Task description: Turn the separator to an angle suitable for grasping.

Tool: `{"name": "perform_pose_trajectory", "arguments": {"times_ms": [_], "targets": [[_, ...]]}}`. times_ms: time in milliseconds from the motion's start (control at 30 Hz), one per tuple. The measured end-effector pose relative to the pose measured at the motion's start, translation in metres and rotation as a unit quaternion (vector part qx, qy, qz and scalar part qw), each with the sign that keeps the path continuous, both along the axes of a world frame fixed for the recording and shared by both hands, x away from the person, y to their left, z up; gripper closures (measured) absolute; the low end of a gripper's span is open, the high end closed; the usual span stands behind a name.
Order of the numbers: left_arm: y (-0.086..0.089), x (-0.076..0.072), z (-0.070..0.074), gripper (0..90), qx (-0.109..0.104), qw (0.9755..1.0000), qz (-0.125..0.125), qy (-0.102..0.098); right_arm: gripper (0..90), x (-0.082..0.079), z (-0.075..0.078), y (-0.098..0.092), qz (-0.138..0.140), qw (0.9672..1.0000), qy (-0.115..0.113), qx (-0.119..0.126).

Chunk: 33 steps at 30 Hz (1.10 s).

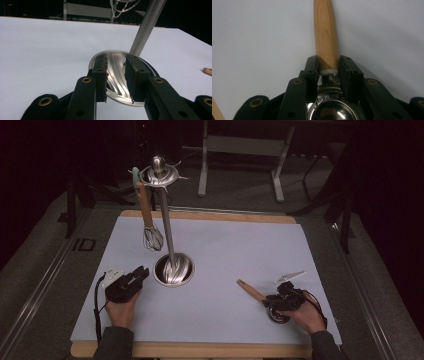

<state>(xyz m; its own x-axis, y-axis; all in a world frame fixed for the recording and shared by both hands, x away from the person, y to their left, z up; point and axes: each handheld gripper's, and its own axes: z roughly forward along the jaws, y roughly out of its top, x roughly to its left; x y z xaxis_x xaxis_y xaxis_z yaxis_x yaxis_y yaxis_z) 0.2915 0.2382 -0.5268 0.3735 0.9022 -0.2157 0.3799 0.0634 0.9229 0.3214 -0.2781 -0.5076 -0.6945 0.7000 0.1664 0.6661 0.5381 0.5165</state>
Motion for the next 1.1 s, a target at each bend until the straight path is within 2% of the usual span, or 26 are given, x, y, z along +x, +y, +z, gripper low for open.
{"name": "perform_pose_trajectory", "arguments": {"times_ms": [267,400,567,667,767,867,967,1100], "targets": [[-0.002,0.001,-0.005,71.4,-0.001,1.0,0.001,0.005,69.7,0.003,0.002,0.011,-0.001,0.9999,0.004,-0.017],[-0.003,0.001,-0.006,71.4,0.007,0.9999,-0.001,0.008,69.8,0.012,0.001,0.025,-0.011,0.9999,0.003,-0.012],[-0.003,0.002,-0.009,71.4,0.007,0.9999,-0.003,0.013,70.1,0.026,0.002,0.048,-0.013,0.9998,-0.001,-0.017],[-0.003,0.001,-0.009,71.3,0.008,0.9999,-0.005,0.012,70.0,0.036,0.001,0.058,-0.029,0.9996,0.006,-0.004],[-0.004,0.001,-0.01,71.1,0.009,0.9998,-0.009,0.013,68.4,0.042,-0.001,0.061,-0.037,0.9989,0.025,0.012],[-0.004,0.002,-0.01,71.1,0.01,0.9998,-0.01,0.014,64.1,0.046,-0.002,0.062,-0.034,0.9987,0.037,0.011],[-0.005,0.001,-0.01,71.0,0.011,0.9998,-0.01,0.015,62.6,0.05,-0.002,0.06,-0.036,0.9983,0.044,0.009],[-0.005,0.002,-0.011,70.7,0.011,0.9998,-0.011,0.015,61.4,0.055,-0.001,0.059,-0.031,0.9974,0.065,0.007]]}}
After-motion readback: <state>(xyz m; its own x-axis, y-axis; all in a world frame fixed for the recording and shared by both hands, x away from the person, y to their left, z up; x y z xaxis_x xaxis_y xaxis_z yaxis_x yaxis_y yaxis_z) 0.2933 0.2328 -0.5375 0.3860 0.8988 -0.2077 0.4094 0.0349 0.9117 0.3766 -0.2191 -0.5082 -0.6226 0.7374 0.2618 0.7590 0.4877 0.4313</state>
